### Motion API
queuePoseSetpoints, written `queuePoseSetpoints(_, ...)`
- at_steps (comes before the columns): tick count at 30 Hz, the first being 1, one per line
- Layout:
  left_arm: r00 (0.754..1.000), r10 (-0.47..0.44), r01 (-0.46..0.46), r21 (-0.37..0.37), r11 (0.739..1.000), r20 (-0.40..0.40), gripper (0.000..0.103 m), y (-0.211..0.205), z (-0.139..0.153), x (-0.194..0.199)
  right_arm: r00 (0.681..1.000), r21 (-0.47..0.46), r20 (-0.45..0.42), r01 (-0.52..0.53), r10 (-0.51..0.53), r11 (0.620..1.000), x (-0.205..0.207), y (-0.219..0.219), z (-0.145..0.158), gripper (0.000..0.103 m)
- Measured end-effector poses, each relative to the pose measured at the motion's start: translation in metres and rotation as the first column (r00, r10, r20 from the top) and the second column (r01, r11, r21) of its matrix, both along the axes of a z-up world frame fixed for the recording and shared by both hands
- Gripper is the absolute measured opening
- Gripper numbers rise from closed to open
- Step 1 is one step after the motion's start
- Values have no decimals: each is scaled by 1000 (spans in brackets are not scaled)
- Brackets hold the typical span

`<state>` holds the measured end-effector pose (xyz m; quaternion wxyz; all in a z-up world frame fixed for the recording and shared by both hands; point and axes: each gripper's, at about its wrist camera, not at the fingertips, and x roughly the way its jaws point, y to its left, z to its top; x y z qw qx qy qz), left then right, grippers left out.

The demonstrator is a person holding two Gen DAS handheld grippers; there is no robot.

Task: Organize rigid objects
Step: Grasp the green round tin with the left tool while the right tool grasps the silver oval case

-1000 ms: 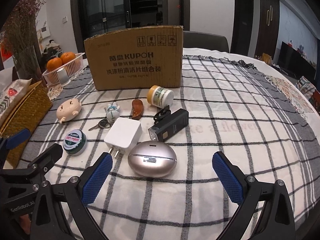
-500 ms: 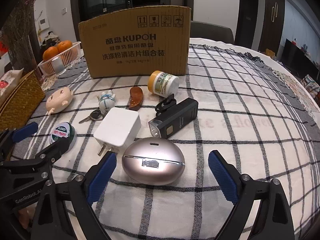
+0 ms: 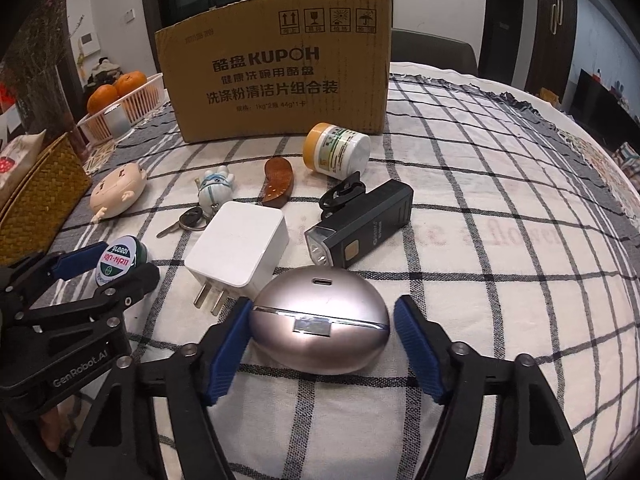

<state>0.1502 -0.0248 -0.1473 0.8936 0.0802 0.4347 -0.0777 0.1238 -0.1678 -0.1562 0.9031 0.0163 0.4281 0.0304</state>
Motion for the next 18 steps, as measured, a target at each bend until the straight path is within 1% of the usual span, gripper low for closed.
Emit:
queuePoseSetpoints(1,1000,-1,1,1,1000,1,51,0,0,0,1000,1,-1,-2,2,1000,0,0,0,66)
queuePoseSetpoints(6,1000,-2,2,6,1000,0,51,-1,1,-1,1000,12,2,3,-3,1000,-1,-2,0,66)
queuePoseSetpoints(18,999,20,-17,-55,998,48,51,4,24,-24,999,22,48,-6,5,1000,-13,-3,12,66)
